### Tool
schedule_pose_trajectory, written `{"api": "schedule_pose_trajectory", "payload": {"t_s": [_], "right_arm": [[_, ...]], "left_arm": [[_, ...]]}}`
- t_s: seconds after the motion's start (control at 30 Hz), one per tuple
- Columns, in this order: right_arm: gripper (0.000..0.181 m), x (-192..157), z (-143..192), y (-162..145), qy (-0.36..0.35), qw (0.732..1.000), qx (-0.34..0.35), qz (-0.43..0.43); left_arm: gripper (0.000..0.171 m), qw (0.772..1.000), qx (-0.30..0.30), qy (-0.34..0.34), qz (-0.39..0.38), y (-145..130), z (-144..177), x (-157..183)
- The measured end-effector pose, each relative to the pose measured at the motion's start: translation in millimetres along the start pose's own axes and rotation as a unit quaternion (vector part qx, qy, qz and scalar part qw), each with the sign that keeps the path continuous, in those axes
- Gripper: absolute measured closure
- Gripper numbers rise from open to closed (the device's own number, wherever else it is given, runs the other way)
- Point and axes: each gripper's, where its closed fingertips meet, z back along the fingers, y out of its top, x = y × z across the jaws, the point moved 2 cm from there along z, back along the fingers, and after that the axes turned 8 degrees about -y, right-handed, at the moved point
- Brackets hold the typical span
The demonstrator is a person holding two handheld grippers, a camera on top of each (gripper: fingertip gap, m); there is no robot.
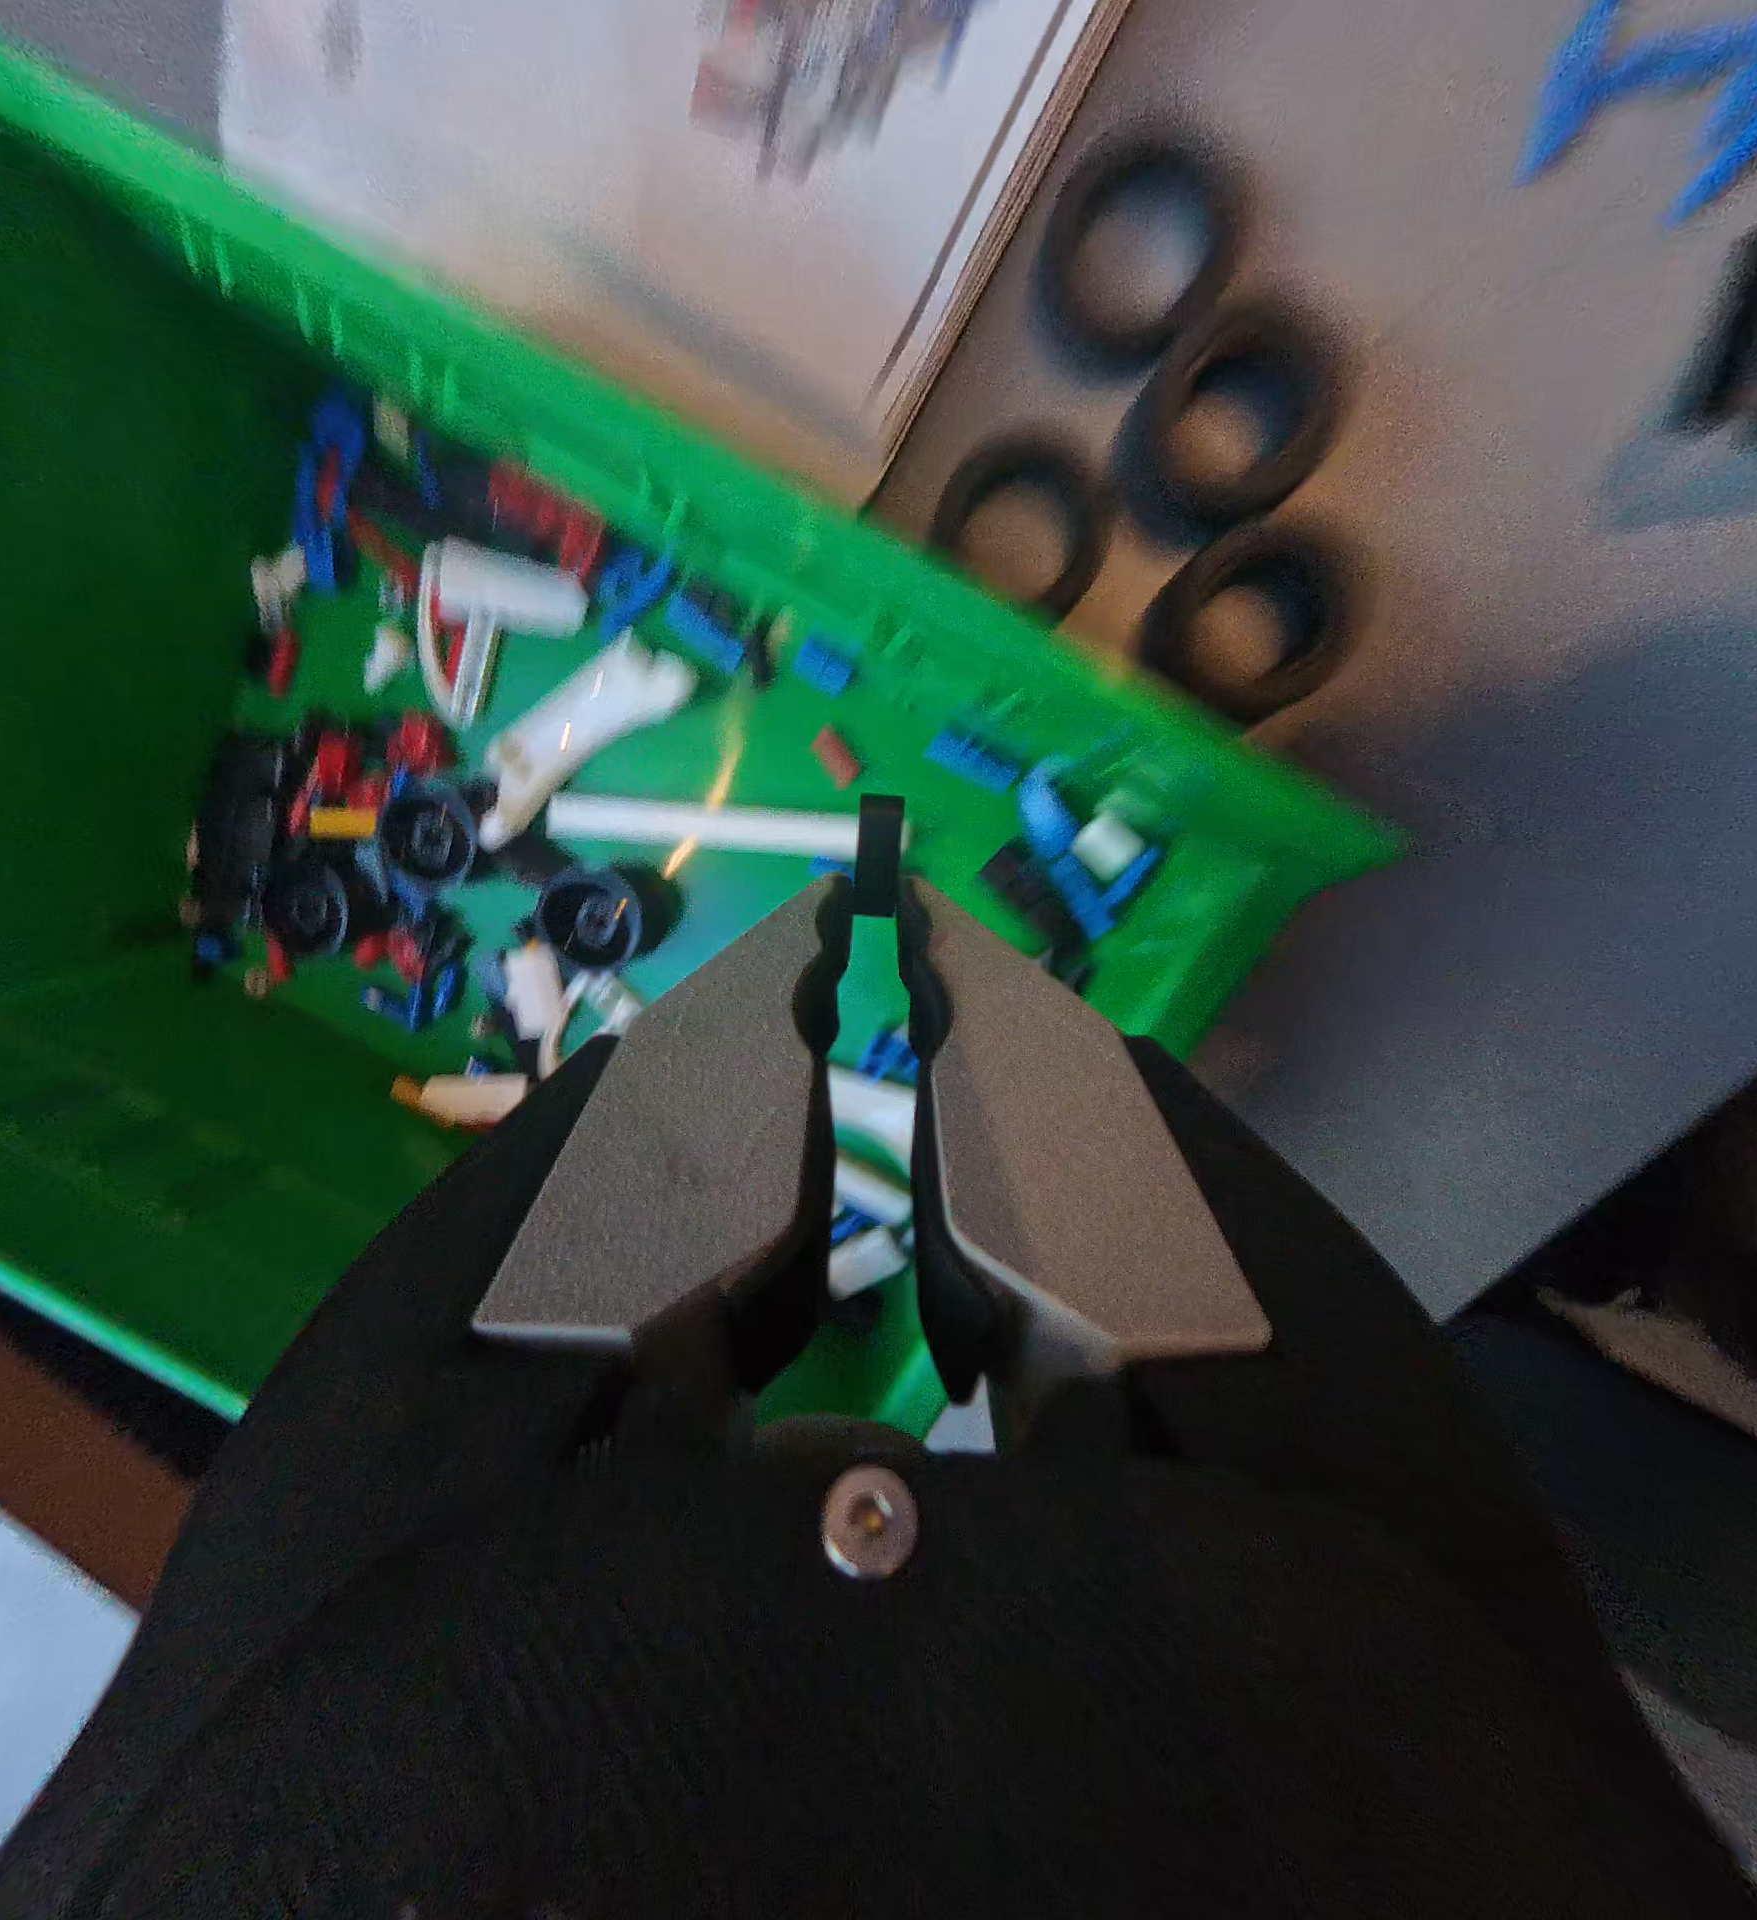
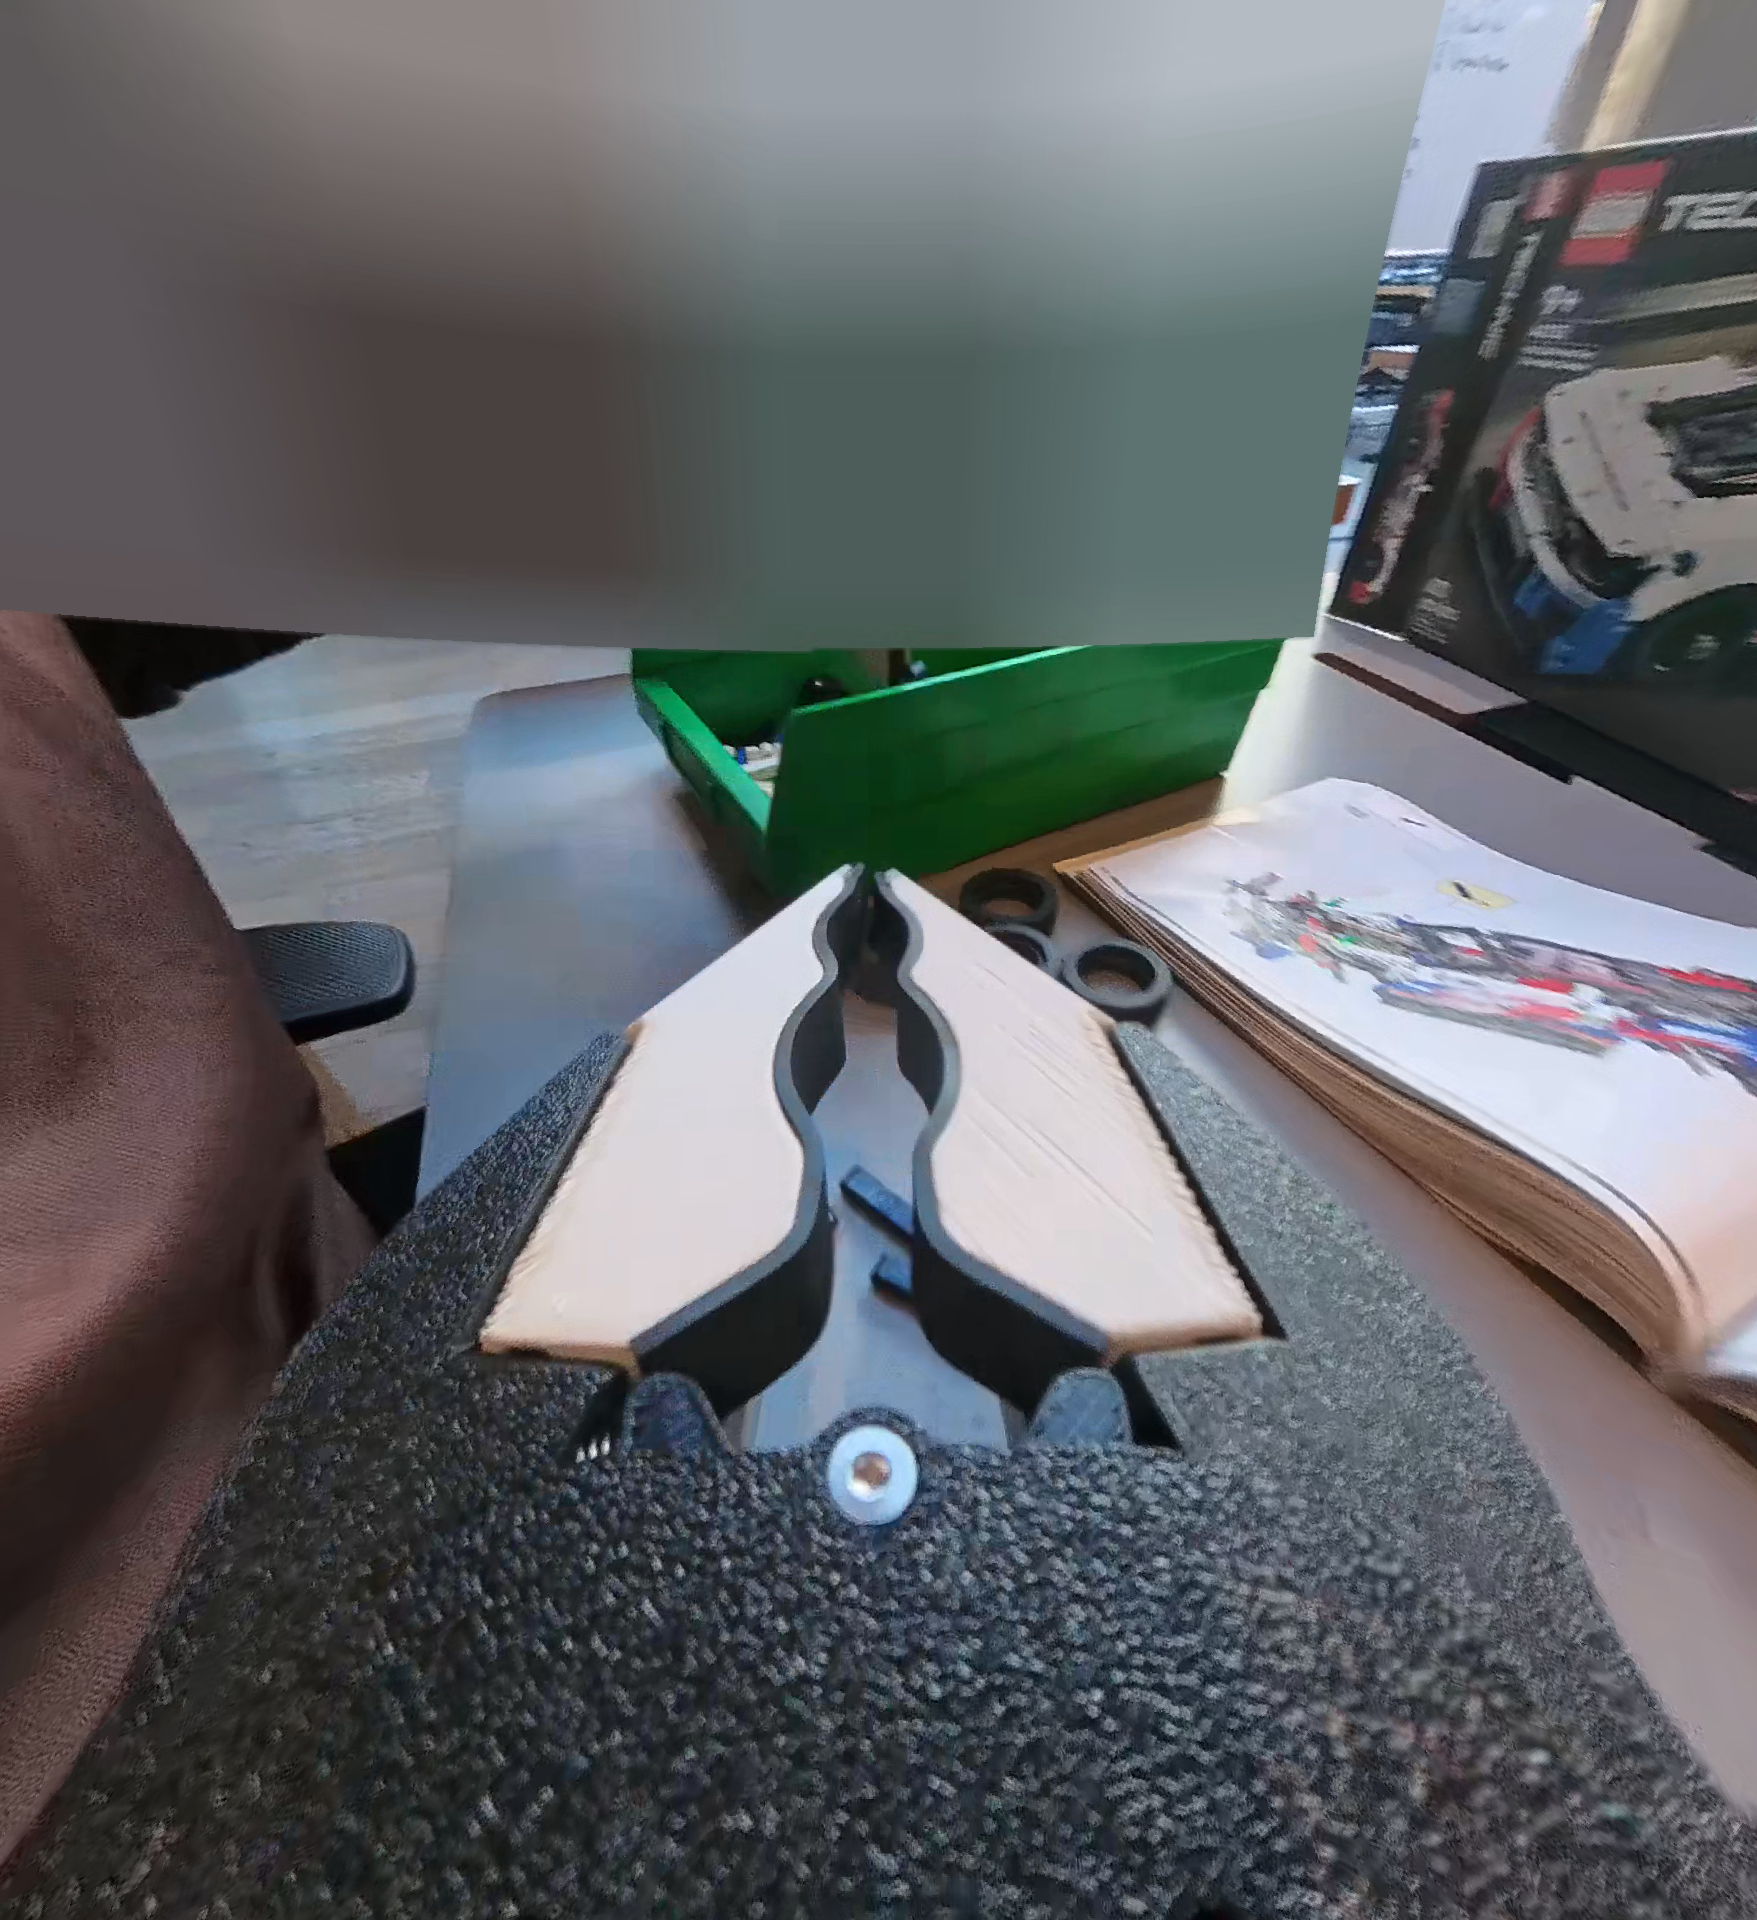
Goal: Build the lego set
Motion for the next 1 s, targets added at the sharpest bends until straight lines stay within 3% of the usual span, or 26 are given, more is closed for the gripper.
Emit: {"api": "schedule_pose_trajectory", "payload": {"t_s": [0.13, 0.23, 0.37, 0.43, 0.5, 0.57, 0.67, 0.8, 1.0], "right_arm": [[0.181, 7.6, 30.7, -7.7, -0.042, 0.999, 0.001, 0.010], [0.181, 10.9, 45.4, -18.9, -0.060, 0.998, -0.004, 0.019], [0.181, 10.4, 55.7, -40.0, -0.067, 0.997, -0.034, 0.030], [0.181, 7.0, 60.5, -42.0, -0.066, 0.997, -0.032, 0.024], [0.181, 3.8, 63.7, -43.5, -0.065, 0.997, -0.032, 0.026], [0.181, 2.3, 64.7, -48.8, -0.064, 0.997, -0.041, 0.027], [0.181, 0.1, 64.6, -55.5, -0.057, 0.997, -0.049, 0.012], [0.181, 2.3, 62.3, -63.4, -0.064, 0.996, -0.059, 0.002], [0.181, 17.9, 44.6, -72.8, -0.084, 0.992, -0.098, 0.000]], "left_arm": [[0.166, 0.987, 0.100, -0.113, -0.062, 65.4, 2.8, 98.0], [0.166, 0.982, 0.075, -0.156, -0.081, 85.4, -40.5, 152.7], [0.165, 0.996, 0.006, -0.062, -0.060, 83.7, -101.3, 141.1], [0.164, 0.997, -0.016, -0.074, -0.033, 78.2, -117.9, 140.3], [0.165, 0.995, 0.003, -0.098, -0.022, 83.5, -116.7, 143.1], [0.147, 0.994, -0.005, -0.112, -0.017, 81.2, -117.1, 144.2], [0.135, 0.992, 0.037, -0.118, -0.009, 88.2, -110.4, 145.3], [0.135, 0.984, 0.143, -0.109, 0.011, 100.5, -86.0, 141.9], [0.127, 0.953, 0.297, -0.066, 0.020, 104.6, -28.4, 120.9]]}}
